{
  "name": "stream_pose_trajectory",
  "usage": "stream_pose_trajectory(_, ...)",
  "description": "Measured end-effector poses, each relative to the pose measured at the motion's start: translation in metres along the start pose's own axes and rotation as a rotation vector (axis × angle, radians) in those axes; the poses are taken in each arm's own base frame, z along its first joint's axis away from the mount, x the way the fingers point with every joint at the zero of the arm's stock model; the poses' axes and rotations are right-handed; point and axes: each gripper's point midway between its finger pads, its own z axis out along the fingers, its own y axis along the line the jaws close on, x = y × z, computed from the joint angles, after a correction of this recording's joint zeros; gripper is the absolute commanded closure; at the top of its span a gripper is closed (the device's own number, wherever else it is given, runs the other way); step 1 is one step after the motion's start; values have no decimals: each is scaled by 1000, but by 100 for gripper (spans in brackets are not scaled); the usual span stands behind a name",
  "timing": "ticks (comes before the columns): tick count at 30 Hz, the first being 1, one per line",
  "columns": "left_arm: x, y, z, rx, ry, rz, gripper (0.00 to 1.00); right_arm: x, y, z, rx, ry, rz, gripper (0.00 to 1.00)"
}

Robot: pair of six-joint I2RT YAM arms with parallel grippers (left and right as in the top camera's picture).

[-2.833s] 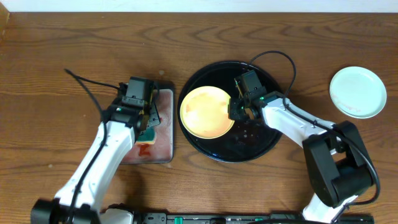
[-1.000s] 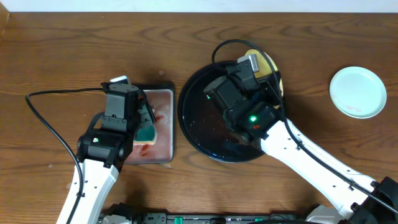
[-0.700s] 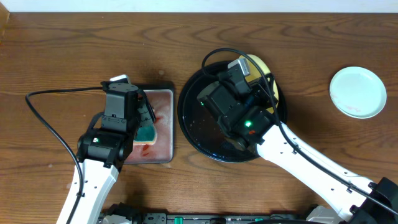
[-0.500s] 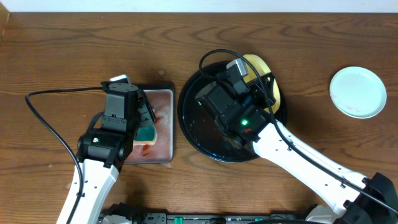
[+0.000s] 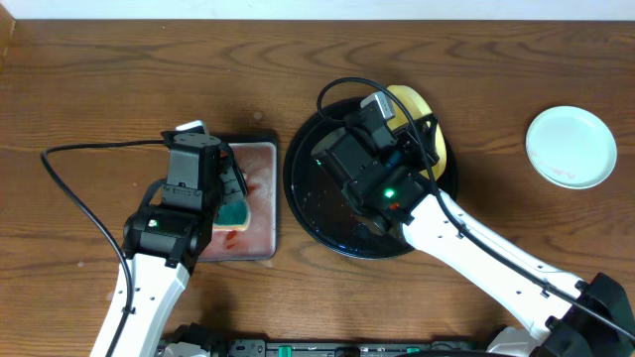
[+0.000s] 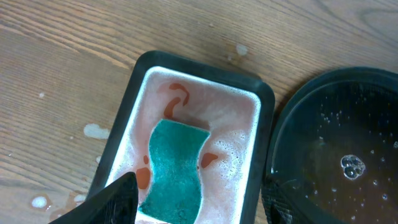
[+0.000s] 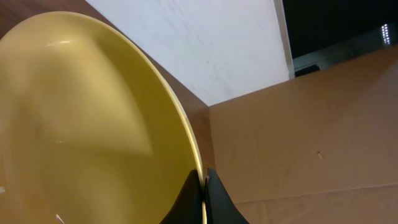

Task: Clean dirty plates on tray and stack at the side
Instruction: 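Tilt and lift the yellow plate off the tray with the right gripper, then carry the yellow plate right and stack it on the mint plates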

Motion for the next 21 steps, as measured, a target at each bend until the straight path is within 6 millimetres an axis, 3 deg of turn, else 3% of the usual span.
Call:
stream_pose_trajectory(4,0,0,0,0,0,0,36,0,1,0,-9,0,3,99)
stream_pose_trajectory(7,0,0,0,0,1,0,36,4,20,3,-123,11,29,99)
stream_pose_trajectory(16,4,2,0,-9,17,4,35,45,58,53,-485,257,376,99)
stream_pose_trajectory(21,5,2,0,-10,19,4,35,57,64,75,-755,362,605,99)
